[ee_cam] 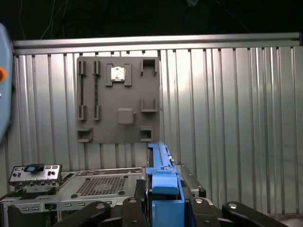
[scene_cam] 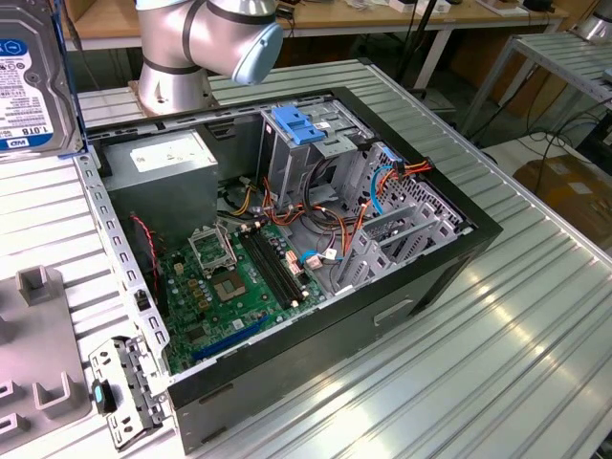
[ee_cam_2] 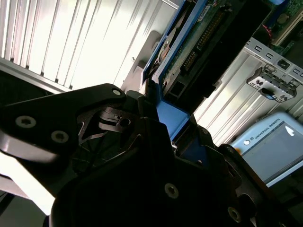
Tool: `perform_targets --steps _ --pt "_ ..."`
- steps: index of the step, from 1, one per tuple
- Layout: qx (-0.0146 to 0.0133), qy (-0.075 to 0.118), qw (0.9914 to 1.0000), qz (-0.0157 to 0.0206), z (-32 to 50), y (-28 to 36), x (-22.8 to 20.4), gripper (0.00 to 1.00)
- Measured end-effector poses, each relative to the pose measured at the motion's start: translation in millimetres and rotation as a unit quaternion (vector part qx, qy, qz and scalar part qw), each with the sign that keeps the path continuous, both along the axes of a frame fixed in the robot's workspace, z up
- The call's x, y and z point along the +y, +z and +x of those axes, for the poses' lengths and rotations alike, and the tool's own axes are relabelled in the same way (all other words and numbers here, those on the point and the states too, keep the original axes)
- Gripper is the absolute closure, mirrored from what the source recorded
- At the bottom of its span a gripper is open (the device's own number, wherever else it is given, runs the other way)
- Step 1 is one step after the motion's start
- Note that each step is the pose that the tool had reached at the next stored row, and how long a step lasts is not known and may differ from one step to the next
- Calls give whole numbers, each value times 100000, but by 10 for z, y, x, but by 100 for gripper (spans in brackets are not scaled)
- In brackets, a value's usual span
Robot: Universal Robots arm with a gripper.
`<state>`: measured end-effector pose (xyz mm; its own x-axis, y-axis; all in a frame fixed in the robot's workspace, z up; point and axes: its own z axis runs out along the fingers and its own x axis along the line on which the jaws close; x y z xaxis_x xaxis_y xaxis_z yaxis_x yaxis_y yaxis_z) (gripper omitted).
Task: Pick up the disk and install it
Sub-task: 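Pick up the disk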
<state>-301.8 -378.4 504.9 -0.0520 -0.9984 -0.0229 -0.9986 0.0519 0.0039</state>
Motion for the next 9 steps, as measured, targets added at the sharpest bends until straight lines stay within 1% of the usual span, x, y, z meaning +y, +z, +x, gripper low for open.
perform_targets --steps 9 --pt "-2 0 100000 1 104 0 0 63"
